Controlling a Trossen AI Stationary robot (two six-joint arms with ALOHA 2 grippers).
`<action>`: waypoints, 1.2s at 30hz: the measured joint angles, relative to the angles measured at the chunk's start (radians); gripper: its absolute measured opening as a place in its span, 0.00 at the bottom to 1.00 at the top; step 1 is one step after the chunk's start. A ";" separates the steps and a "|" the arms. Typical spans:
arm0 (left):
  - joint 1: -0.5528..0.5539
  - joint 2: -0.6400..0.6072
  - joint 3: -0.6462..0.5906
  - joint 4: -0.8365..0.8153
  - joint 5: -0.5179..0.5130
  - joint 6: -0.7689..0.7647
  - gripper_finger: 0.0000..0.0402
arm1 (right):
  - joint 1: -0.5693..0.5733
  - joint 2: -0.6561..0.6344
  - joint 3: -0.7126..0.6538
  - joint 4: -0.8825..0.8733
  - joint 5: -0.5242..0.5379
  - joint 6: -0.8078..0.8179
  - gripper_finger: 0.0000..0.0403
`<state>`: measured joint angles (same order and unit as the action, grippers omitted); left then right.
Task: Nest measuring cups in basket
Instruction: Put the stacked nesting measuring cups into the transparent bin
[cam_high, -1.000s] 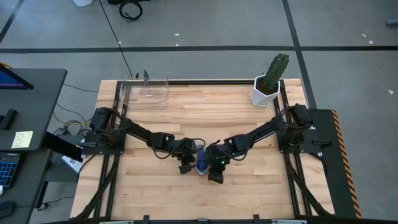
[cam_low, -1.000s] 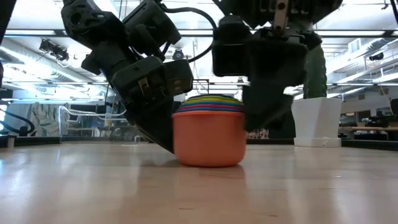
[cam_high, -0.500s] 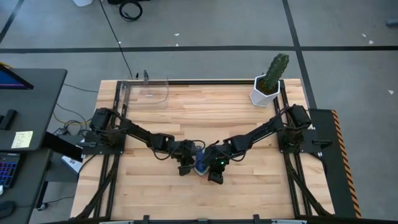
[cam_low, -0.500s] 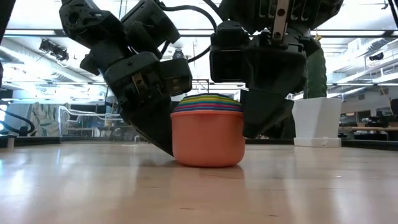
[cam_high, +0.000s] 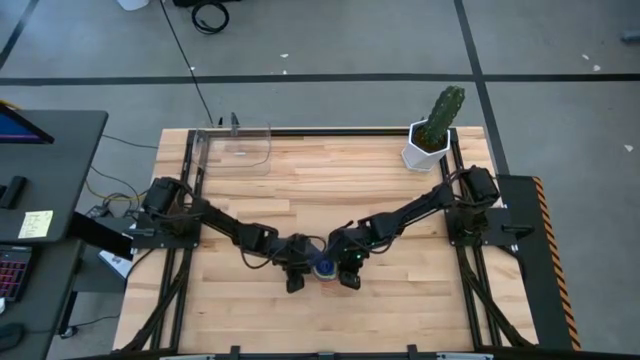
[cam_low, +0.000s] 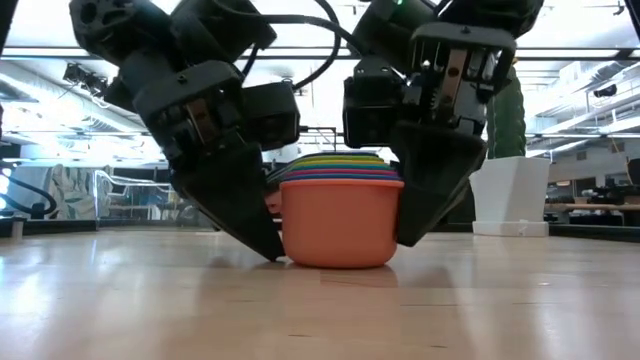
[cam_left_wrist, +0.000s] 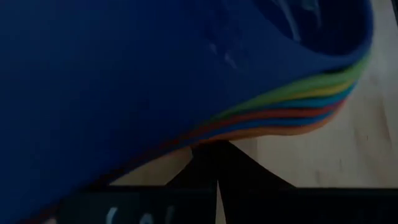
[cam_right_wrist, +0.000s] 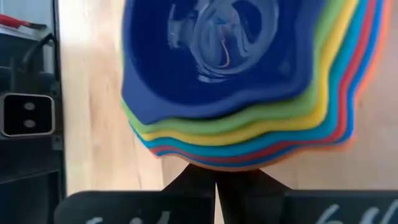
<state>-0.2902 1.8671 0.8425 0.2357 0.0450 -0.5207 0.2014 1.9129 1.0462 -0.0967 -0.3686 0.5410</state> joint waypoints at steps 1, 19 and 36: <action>-0.006 0.000 0.000 0.002 -0.009 -0.009 0.02 | -0.002 0.000 0.000 -0.005 0.003 -0.012 0.02; -0.029 -0.015 0.003 -0.068 -0.049 -0.018 0.02 | -0.023 -0.113 0.001 -0.161 -0.127 -0.155 0.03; -0.027 -0.145 0.001 -0.275 0.026 -0.036 0.02 | -0.023 -0.434 0.002 -0.710 0.197 -0.320 0.04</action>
<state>-0.3172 1.7217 0.8436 -0.0390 0.0711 -0.5571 0.1783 1.4787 1.0477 -0.8064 -0.1719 0.2215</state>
